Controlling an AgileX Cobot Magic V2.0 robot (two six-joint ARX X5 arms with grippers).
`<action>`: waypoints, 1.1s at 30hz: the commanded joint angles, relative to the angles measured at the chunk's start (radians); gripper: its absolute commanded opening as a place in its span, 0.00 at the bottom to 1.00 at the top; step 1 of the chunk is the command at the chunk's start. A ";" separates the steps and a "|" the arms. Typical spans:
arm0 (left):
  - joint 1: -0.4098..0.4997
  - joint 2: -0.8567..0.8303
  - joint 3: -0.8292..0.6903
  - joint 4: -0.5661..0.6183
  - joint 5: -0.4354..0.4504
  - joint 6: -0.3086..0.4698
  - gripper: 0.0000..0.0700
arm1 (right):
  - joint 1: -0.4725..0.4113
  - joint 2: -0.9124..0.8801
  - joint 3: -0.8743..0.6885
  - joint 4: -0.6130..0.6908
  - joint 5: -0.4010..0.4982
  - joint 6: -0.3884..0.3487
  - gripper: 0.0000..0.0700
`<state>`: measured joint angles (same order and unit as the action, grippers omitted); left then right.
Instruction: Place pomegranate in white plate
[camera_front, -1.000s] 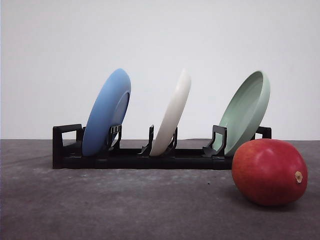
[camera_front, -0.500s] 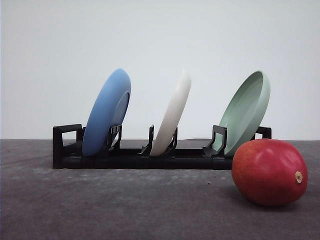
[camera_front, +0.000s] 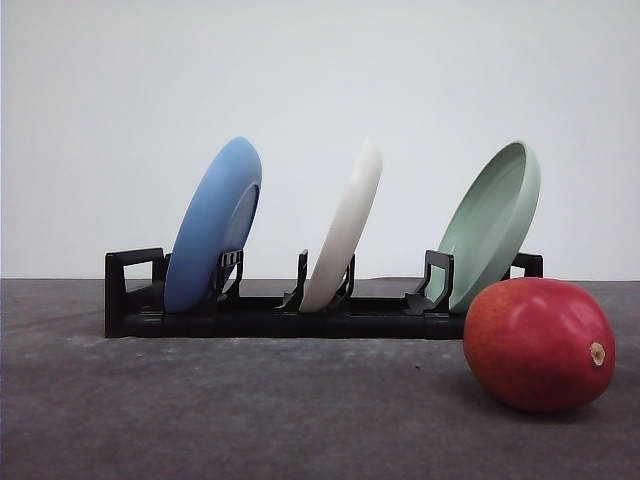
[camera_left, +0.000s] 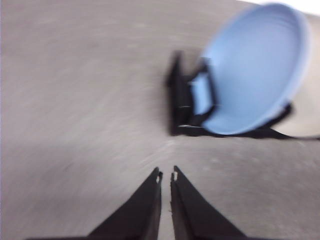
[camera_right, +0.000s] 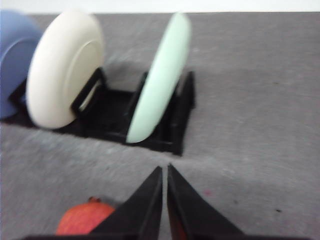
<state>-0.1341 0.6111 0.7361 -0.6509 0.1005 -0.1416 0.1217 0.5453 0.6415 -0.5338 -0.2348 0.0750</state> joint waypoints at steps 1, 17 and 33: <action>-0.037 0.022 0.023 0.041 0.001 0.050 0.02 | 0.031 0.011 0.014 0.016 0.000 -0.033 0.01; -0.320 0.147 0.023 0.137 0.001 0.399 0.03 | 0.236 0.028 0.014 0.016 -0.001 -0.165 0.02; -0.380 0.154 0.023 0.256 0.035 0.384 0.62 | 0.236 0.027 0.014 0.016 -0.002 -0.157 0.57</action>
<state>-0.5042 0.7557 0.7361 -0.4167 0.1304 0.2398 0.3527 0.5701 0.6415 -0.5308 -0.2352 -0.0814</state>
